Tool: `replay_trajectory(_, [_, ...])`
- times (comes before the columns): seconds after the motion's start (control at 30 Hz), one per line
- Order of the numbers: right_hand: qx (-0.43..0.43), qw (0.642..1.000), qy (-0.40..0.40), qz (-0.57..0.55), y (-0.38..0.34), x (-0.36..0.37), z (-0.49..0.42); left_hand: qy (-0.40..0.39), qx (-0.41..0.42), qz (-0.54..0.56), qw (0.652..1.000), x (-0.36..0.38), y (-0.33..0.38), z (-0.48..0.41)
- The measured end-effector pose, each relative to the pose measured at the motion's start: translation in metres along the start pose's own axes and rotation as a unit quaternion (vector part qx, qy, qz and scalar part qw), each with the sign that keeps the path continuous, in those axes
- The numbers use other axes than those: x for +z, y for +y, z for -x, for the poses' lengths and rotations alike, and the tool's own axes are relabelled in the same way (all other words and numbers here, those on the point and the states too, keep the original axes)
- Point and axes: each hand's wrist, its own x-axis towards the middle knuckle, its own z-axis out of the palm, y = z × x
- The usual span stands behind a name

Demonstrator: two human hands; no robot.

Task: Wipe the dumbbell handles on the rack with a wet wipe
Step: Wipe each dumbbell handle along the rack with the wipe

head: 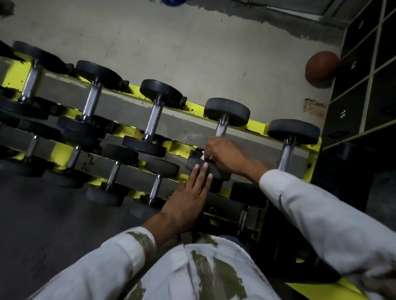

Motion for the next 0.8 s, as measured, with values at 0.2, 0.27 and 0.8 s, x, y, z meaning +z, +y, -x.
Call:
replay_trajectory(0.2, [0.249,0.933,0.131,-0.225,-0.008,0.026,0.028,0.003,0.023,0.006,1.000,0.000,-0.011,0.002])
replay_trajectory(0.27, [0.348,0.873,0.136,-0.314,-0.006,0.037,0.026,-0.006,0.028,0.014,0.999,-0.002,-0.013,0.003])
replay_trajectory(0.8, [0.434,0.264,0.325,-0.798,0.037,0.025,-0.065,-0.028,0.093,-0.015,0.995,-0.006,-0.039,0.002])
